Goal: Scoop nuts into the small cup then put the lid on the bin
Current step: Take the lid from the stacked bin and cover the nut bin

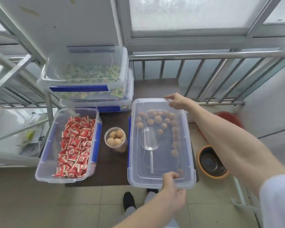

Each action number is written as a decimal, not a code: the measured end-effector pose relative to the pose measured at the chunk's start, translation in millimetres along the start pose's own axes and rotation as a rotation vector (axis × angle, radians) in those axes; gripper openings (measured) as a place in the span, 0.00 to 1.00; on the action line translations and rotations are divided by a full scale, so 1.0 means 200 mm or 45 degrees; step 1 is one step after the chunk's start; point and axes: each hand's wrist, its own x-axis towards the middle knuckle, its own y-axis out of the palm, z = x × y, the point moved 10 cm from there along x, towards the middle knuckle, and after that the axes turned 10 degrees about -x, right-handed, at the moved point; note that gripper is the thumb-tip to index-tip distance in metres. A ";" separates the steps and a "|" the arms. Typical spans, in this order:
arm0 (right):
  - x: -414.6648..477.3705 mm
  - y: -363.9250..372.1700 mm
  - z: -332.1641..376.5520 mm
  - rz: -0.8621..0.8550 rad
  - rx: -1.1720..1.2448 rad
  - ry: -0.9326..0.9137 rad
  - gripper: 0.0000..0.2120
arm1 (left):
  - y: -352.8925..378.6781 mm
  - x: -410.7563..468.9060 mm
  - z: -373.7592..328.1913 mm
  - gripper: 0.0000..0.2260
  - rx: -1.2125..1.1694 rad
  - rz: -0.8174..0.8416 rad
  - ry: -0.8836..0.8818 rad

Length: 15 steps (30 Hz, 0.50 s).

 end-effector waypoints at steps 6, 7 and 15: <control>0.01 0.07 0.02 -0.236 -0.289 -0.034 0.33 | -0.19 -0.08 -0.12 0.12 0.137 -0.144 0.087; -0.05 0.04 0.02 -0.349 -0.215 -0.024 0.35 | -0.17 -0.11 -0.19 0.16 0.429 -0.076 0.233; -0.70 0.45 -0.39 -0.370 0.476 0.433 0.31 | -0.18 -0.24 -0.94 0.22 1.315 -0.284 1.582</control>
